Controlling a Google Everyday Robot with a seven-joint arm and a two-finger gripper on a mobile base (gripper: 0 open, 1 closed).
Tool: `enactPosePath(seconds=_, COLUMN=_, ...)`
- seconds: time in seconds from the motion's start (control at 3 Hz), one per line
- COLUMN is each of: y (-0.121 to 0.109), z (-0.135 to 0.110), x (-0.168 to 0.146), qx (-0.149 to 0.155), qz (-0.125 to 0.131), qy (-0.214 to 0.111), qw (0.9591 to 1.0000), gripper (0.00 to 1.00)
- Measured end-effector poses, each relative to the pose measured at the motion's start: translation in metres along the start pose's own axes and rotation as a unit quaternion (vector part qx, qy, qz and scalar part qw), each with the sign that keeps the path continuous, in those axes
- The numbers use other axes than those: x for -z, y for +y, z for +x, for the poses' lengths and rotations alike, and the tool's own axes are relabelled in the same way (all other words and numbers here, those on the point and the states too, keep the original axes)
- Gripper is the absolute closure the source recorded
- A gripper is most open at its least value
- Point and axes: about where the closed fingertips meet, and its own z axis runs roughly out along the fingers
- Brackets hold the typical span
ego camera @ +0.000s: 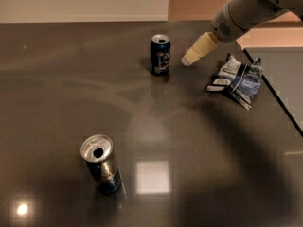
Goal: Knock pepsi can over
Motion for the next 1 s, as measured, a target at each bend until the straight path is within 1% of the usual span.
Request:
enactPosePath(seconds=0.33, y=-0.005, z=-0.024, x=-0.035, qx=-0.026, qz=0.010, qy=-0.055, qw=0.9981, gripper=0.00)
enactPosePath(seconds=0.67, y=-0.003, z=-0.041, x=-0.052, qx=-0.036, qz=0.011, qy=-0.091, qw=0.9951, gripper=0.00)
enactPosePath(seconds=1.0, y=0.005, z=-0.054, x=-0.067, qx=-0.048, qz=-0.005, qy=-0.118, qw=0.9918, gripper=0.00)
